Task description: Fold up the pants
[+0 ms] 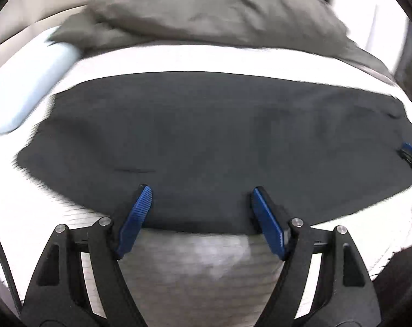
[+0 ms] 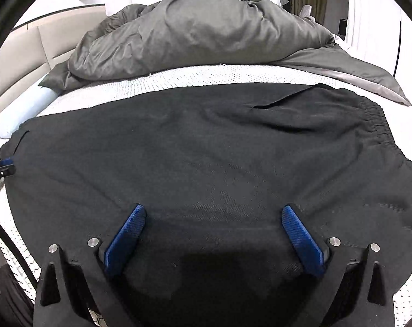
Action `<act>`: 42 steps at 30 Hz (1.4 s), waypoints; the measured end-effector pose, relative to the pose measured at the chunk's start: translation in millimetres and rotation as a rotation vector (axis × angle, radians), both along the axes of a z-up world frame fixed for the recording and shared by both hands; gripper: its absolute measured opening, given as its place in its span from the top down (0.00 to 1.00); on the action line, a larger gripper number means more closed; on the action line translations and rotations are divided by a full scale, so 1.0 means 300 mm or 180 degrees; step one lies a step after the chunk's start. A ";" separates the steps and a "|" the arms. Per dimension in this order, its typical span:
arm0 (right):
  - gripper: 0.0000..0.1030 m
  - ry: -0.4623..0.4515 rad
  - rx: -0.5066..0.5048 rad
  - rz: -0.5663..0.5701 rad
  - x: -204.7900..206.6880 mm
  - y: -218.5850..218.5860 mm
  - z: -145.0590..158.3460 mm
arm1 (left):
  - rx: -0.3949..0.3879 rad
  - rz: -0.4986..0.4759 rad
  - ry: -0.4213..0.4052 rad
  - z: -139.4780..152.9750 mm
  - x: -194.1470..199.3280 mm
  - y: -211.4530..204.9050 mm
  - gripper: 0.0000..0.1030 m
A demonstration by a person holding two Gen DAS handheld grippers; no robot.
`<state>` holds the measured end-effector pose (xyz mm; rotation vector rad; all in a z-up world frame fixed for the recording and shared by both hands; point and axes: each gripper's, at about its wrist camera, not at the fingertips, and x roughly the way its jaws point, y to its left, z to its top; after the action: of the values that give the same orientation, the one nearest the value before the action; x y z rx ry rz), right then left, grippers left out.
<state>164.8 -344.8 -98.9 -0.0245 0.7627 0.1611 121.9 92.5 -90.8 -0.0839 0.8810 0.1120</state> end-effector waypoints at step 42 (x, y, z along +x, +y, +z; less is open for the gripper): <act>0.02 -0.0099 0.0104 0.0017 -0.023 0.013 -0.001 | -0.0187 0.0515 0.0302 0.016 0.439 0.400 0.68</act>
<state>158.1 -341.0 -99.1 0.0020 0.7289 0.1779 253.7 212.3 -86.0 -0.2062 0.9717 0.2429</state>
